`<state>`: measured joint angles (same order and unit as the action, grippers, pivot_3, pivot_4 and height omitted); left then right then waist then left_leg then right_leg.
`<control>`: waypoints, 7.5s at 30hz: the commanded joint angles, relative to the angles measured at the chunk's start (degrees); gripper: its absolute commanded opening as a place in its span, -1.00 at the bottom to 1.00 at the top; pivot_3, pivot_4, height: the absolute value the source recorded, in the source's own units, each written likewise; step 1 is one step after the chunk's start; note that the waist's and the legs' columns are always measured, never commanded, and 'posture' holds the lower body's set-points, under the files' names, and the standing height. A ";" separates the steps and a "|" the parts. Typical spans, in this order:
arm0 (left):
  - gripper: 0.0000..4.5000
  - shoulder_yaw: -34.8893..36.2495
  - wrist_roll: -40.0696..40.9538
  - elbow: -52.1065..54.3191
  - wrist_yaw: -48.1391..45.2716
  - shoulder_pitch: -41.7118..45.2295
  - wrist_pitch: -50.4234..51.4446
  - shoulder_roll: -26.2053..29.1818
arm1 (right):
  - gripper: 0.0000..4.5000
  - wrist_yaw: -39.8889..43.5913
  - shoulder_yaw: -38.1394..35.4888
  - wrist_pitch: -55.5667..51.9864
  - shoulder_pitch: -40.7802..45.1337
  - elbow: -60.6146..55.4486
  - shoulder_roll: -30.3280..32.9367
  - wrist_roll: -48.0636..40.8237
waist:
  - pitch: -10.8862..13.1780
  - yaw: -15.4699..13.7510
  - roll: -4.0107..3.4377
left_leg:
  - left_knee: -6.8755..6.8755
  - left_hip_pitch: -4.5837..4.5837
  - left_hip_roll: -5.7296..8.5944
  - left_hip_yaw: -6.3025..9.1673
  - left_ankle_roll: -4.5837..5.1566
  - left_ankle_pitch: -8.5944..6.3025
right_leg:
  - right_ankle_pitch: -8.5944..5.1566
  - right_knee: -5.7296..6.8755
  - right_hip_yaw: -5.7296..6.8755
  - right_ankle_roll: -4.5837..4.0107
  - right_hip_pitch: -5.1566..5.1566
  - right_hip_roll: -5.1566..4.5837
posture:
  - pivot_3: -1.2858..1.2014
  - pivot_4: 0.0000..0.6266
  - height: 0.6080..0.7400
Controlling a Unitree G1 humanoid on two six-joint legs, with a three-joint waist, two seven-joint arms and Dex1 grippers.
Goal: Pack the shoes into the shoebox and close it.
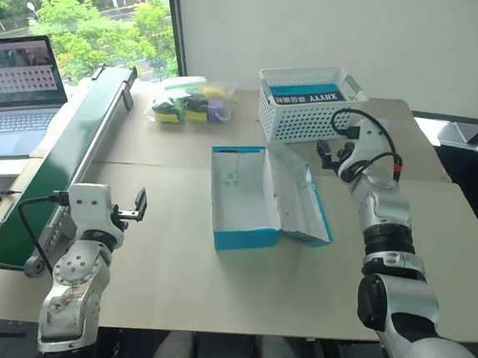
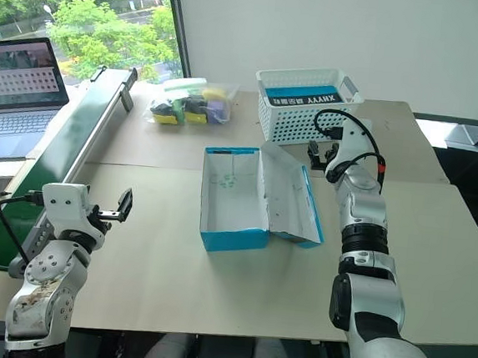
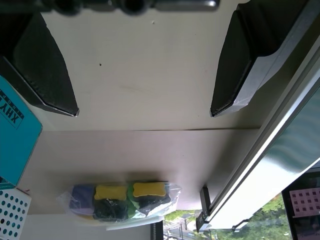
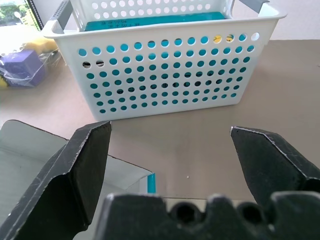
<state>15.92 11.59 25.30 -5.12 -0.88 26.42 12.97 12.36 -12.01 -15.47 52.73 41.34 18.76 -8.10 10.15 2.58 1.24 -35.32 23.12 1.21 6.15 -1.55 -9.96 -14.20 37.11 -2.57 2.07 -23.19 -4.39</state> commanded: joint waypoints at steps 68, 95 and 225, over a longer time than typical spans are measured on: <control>1.00 30.77 16.75 -13.40 -21.91 -21.42 -6.88 17.04 | 0.97 19.38 35.14 -15.42 -12.74 -45.16 -13.99 1.85 | -0.36 0.03 0.60 | 0.14 0.01 -0.26 -0.04 -0.15 -0.14 | -0.06 0.02 0.12 -0.28 -0.42 0.07 | 0.03 -0.52 0.83; 1.00 27.74 12.32 -20.43 -19.84 -16.06 -9.28 18.00 | 0.97 17.86 32.78 -14.71 -11.27 -43.32 -14.95 3.72 | -0.36 0.07 0.61 | 0.17 0.02 -0.25 -0.04 -0.15 -0.14 | -0.05 0.03 0.11 -0.29 -0.45 0.06 | 0.03 -0.52 0.83; 0.95 -19.56 -1.13 14.00 -11.38 -4.32 -1.73 8.33 | -0.83 -14.90 12.35 -65.69 4.75 -34.44 -7.29 -30.21 | -0.27 -0.01 0.47 | -0.03 0.58 -0.16 -0.07 -0.09 -0.09 | 0.07 0.43 0.01 -0.22 -0.92 0.10 | 0.03 -0.52 0.83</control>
<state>-3.17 11.21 37.95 -16.86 -5.19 26.19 21.72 -2.47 -0.31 -79.16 57.86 8.87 10.96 -40.04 9.88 2.58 1.71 -35.37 23.70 1.04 6.08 -1.64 -10.05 -14.13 37.54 -2.56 1.86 -24.11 -4.28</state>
